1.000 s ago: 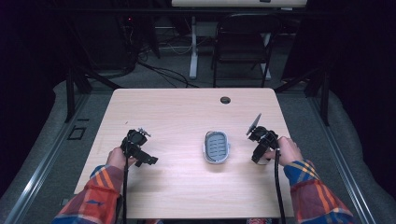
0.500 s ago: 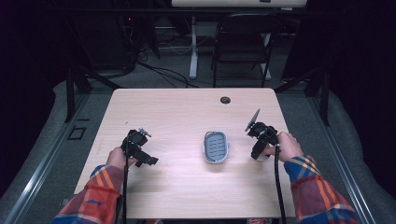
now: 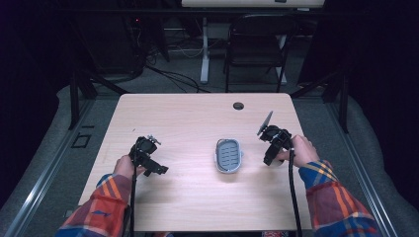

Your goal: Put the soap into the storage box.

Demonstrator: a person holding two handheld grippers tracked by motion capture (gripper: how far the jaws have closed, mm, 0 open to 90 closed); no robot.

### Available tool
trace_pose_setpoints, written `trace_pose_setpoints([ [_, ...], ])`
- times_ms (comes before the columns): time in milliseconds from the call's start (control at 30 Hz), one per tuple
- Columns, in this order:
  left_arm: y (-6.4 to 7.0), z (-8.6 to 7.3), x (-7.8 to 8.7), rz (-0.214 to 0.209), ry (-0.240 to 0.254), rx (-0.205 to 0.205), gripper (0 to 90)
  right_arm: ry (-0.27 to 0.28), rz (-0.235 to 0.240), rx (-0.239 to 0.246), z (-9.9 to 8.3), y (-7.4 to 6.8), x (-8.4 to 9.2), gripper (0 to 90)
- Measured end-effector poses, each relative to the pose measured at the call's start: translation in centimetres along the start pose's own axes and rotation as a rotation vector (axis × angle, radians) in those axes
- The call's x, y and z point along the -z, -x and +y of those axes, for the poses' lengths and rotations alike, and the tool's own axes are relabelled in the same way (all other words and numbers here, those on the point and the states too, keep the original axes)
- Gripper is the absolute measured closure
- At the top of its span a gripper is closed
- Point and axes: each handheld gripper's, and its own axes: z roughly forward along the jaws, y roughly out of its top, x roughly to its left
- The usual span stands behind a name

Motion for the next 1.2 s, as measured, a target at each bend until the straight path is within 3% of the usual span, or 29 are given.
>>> trace_pose_setpoints([
  [33, 0.0, 0.0, 0.0, 0.0, 0.0, 0.0, 0.0, -0.023, 0.0, 0.008, 0.2, 0.0, 0.2, 24.5],
  [233, -0.1, -0.1, 0.0, 0.003, 0.004, 0.002, 0.0, 0.0, 0.0, 0.014, 0.8, -0.1, 0.8, 24.5],
  [1200, -0.1, -0.1, 0.1, -0.007, 0.011, 0.005, 0.0, -0.016, -0.028, 0.065, 3.6, -1.0, 2.6, 24.5],
])
